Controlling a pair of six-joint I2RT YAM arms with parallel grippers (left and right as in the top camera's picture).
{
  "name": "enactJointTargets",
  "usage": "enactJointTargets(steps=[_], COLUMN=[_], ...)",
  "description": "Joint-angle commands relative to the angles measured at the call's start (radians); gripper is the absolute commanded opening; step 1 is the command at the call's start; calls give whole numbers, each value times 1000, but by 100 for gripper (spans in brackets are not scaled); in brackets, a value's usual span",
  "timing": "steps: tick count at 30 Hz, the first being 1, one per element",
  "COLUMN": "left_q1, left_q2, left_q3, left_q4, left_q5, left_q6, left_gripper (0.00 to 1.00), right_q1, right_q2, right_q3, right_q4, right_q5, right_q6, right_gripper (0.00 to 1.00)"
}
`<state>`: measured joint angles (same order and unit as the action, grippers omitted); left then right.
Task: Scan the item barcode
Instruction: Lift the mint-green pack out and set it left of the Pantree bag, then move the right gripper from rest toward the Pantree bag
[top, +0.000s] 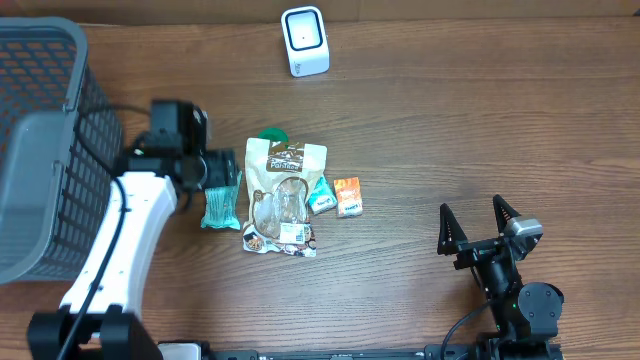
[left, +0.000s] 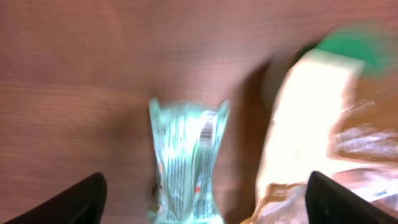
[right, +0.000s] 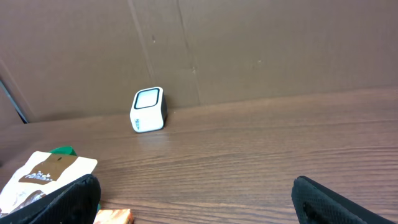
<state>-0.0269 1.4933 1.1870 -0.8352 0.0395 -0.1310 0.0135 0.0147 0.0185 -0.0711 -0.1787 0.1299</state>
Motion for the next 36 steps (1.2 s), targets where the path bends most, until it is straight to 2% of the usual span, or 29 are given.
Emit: enactJointTargets(steps=[1,5,8,10,12,15,18,22,31,33,36], left_q1=[-11,-2,34,94,161,280,378,452,454,454,454], left_q2=[-55,-58,-60,-65,-74,-84,-75,-65,-46,-46,-45], left_q3=[191,426,589,675,719,740,734,709,699,699,699], left_q4=[-90,-269,-377,-404,-406,-404,-417,-412,-415,-418,-417], left_q5=[1,-27,-138,-166,-118,18,181,332,308,308,308], left_q6=[92,229,248,248,248,296,421,446,446,446,446], left_gripper=[89,93,89,92,98,100,100,100,100,100,100], right_q1=[-3,-3,-3,-3,-3,-3,-3,-3,-3,-3,-3], right_q2=[-11,-11,-11,-11,-11,-11,-12,-11,-11,-11,-11], right_q3=[-11,-11,-11,-11,-11,-11,-11,-11,-11,-10,-4], right_q4=[6,6,6,6,6,6,6,6,4,13,12], right_q5=[5,5,5,5,5,5,5,6,-6,-11,-107], right_q6=[-4,-4,-4,-4,-4,-4,-4,-4,7,64,82], right_gripper=[100,100,100,100,100,100,100,100,100,100,100])
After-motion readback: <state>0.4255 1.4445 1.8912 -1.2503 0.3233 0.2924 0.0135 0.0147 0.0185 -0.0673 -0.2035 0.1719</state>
